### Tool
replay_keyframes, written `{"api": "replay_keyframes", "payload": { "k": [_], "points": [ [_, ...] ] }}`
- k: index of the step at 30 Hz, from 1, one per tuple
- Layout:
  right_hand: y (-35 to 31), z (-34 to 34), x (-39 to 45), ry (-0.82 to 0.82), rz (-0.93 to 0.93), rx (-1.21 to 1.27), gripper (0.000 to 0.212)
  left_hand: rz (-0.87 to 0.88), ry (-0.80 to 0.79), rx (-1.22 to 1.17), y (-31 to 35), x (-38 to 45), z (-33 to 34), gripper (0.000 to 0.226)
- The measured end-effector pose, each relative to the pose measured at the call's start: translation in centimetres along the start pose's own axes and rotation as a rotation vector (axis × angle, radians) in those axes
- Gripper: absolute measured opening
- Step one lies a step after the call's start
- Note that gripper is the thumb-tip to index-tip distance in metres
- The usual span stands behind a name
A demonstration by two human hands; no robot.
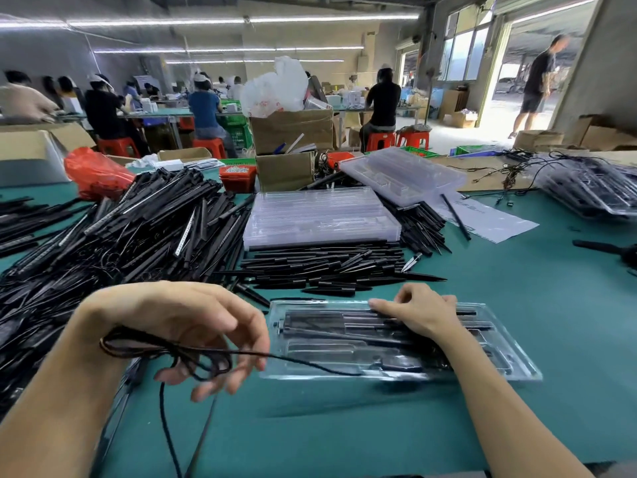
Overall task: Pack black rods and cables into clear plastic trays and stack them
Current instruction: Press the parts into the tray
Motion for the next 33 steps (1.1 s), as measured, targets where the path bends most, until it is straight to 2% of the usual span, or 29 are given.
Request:
{"api": "replay_keyframes", "payload": {
  "k": [3,5,6,7,9,11,12,13,14,16,20,24,26,28,31,33],
  "points": [
    [0.1,0.0,0.5,-0.012,0.029,0.038,0.071,0.213,-0.176,-0.190,0.0,-0.4,0.2,0.091],
    [0.2,0.1,0.6,0.000,0.041,0.048,0.071,0.240,-0.155,-0.216,-0.2,-0.9,-0.4,0.101],
    [0.3,0.2,0.6,0.006,0.046,0.050,0.070,0.206,-0.080,-0.188,-0.2,-0.9,-0.7,0.100],
    [0.3,0.2,0.6,0.011,0.051,0.050,0.070,0.153,0.065,-0.137,0.2,-0.9,-0.6,0.098],
    [0.4,0.3,0.6,0.023,0.057,0.043,0.070,0.023,0.484,0.028,1.6,-1.2,-2.0,0.102],
    [0.4,0.4,0.6,0.029,0.058,0.041,0.070,-0.163,0.871,0.319,3.0,-3.1,-3.6,0.115],
    [0.4,0.4,0.6,0.025,0.057,0.044,0.071,-0.258,0.979,0.506,3.7,-4.0,-4.0,0.119],
    [0.4,0.5,0.6,0.019,0.056,0.046,0.071,-0.302,1.037,0.629,4.5,-4.9,-4.4,0.111],
    [0.3,0.5,0.6,0.013,0.054,0.049,0.071,-0.273,1.080,0.673,5.2,-5.4,-4.6,0.096],
    [0.3,0.5,0.6,0.009,0.055,0.064,0.071,-0.239,1.090,0.750,5.4,-5.1,-5.3,0.077],
    [0.2,0.3,0.5,0.007,0.056,0.092,0.067,-0.391,1.036,0.876,2.0,-1.3,-7.6,0.042],
    [0.0,0.2,0.5,0.008,0.068,0.103,0.068,-0.676,1.010,1.048,-2.9,0.6,-8.1,0.046],
    [-0.1,0.1,0.5,0.010,0.069,0.099,0.069,-0.708,0.977,1.012,-4.4,1.3,-7.3,0.046],
    [-0.3,0.0,0.5,0.006,0.064,0.086,0.070,-0.615,0.968,1.023,-4.7,2.1,-6.4,0.037],
    [-0.3,-0.2,0.6,0.013,0.068,0.062,0.072,-0.409,0.952,1.170,-4.6,3.7,-4.8,0.028],
    [-0.3,-0.3,0.7,0.024,0.081,0.047,0.073,-0.318,0.911,1.097,-5.1,4.8,-3.9,0.026]
  ]
}}
Point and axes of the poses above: each hand's wrist, its own x-axis towards the middle knuckle, its own z-axis out of the palm, y = z × x, the point moved 5 cm from there along x, towards the middle knuckle, and after that the axes turned 6 degrees about y, right-handed, at the moved point
